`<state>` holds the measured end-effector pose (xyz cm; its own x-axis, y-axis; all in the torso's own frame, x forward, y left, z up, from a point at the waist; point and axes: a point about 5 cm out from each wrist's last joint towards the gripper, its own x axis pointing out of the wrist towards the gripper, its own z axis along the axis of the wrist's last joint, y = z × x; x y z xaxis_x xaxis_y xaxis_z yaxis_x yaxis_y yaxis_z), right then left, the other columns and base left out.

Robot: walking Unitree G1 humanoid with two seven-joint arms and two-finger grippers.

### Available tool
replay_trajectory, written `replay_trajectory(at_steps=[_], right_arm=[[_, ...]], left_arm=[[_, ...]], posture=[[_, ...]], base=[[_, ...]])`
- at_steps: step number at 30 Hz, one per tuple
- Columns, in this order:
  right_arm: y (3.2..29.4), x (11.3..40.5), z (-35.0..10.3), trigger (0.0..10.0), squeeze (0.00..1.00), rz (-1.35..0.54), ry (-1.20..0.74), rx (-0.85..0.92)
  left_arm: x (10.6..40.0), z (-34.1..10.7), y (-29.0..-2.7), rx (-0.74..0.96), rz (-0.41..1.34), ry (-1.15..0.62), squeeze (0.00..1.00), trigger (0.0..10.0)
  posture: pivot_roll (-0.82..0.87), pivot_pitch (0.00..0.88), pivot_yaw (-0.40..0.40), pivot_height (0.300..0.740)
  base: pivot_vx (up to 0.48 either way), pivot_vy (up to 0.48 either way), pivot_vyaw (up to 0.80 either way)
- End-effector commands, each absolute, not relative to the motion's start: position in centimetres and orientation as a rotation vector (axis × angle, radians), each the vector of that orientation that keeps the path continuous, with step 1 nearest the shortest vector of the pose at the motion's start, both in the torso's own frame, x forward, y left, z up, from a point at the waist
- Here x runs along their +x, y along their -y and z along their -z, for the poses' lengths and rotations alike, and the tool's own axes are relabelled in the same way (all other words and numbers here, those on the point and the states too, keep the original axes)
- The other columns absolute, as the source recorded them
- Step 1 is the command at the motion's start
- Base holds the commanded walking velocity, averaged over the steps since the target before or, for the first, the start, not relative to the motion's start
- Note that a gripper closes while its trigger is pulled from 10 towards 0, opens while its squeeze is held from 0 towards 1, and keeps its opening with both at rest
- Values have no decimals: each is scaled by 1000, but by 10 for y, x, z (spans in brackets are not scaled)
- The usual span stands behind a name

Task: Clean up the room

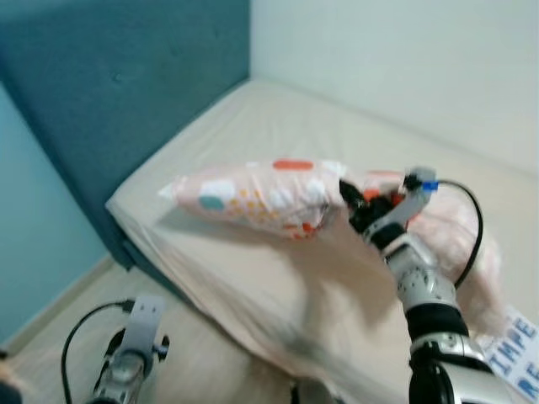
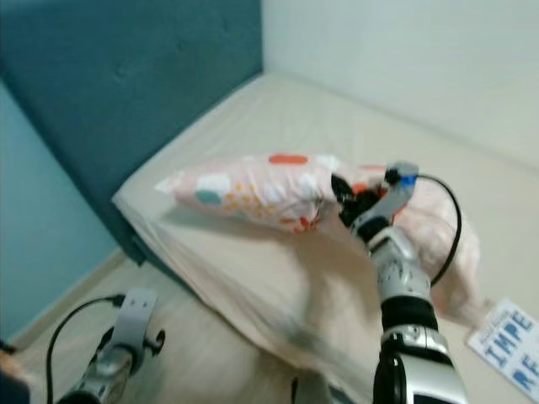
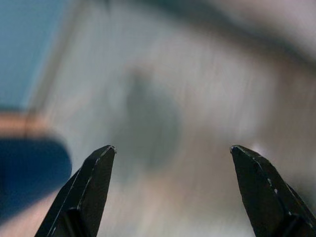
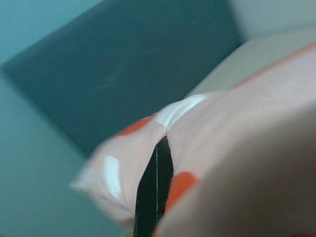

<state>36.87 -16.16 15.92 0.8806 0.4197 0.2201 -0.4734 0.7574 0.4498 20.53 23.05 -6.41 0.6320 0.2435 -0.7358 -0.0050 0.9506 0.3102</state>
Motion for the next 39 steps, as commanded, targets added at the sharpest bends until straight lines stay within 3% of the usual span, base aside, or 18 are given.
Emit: replay_trajectory(at_steps=[1, 6, 20, 21, 22, 23, 24, 26, 27, 28, 30, 31, 32, 33, 36, 38, 39], right_arm=[[170, 370, -174, 0, 0, -490, 177, 484], [165, 368, -171, 0, 0, -505, 162, 422], [158, 370, -168, 0, 0, -505, 153, 404], [161, 372, -166, 8000, 0, -444, 142, 378], [161, 372, -166, 8000, 0, -444, 142, 378], [161, 374, -161, 10000, 0, -402, 121, 340], [161, 374, -161, 10000, 0, -402, 121, 340], [152, 371, -135, 10000, 0, -392, -35, 65], [152, 371, -135, 10000, 0, -392, -35, 65], [149, 368, -126, 10000, 0, -396, -69, -57], [147, 364, -118, 10000, 0, -433, -93, -46], [146, 359, -113, 10000, 431, -466, -97, 19], [146, 359, -113, 10000, 431, -466, -97, 19], [145, 355, -111, 10000, 698, -496, -93, 105], [144, 352, -110, 10000, 663, -514, -86, 161], [147, 349, -111, 10000, 380, -515, -68, 209], [149, 350, -112, 10000, 0, -510, -58, 218]], left_arm=[[188, 74, -230, 285, -146, -963, 0, 10000], [151, 91, -230, 327, -109, -1093, 0, 10000], [154, 91, -225, 381, -30, -1084, 0, 10000], [157, 90, -223, 377, -24, -1075, 0, 10000], [157, 90, -223, 377, -24, -1075, 0, 10000], [160, 90, -221, 362, -18, -1066, 0, 10000], [160, 90, -221, 362, -18, -1066, 0, 10000], [164, 88, -218, 337, -16, -1053, 0, 10000], [164, 88, -218, 337, -16, -1053, 0, 10000], [165, 88, -218, 331, -18, -1051, 0, 10000], [165, 88, -218, 331, -18, -1051, 0, 10000], [165, 88, -218, 328, -19, -1051, 0, 10000], [165, 88, -218, 328, -19, -1051, 0, 10000], [163, 89, -218, 327, -18, -1055, 0, 10000], [161, 90, -218, 328, -16, -1060, 0, 10000], [156, 92, -219, 337, -7, -1076, 0, 10000], [155, 92, -219, 340, -4, -1081, 0, 10000]], posture=[[-68, 6, 7, 670], [-88, 0, 6, 695], [-70, 0, 6, 740], [-69, 0, 6, 740], [-69, 0, 6, 740], [-70, 0, 7, 740], [-70, 0, 7, 740], [-73, 0, 8, 740], [-73, 0, 8, 740], [-72, 0, 8, 740], [-69, 0, 3, 740], [-70, 0, 3, 740], [-70, 0, 3, 740], [-75, 0, 7, 740], [-79, 0, 10, 740], [-84, 0, 14, 740], [-84, 0, 14, 740]], base=[[0, 0, 0], [0, 0, 0], [0, 0, 0], [0, 0, 0], [0, 0, 0], [0, 0, 0], [0, 0, 0], [0, 0, 0], [0, 0, 0], [0, 0, 0], [0, 0, 0], [0, 0, 456], [0, 0, 456], [0, 0, 781], [0, 0, 781], [0, 0, 781], [0, 0, 775]])
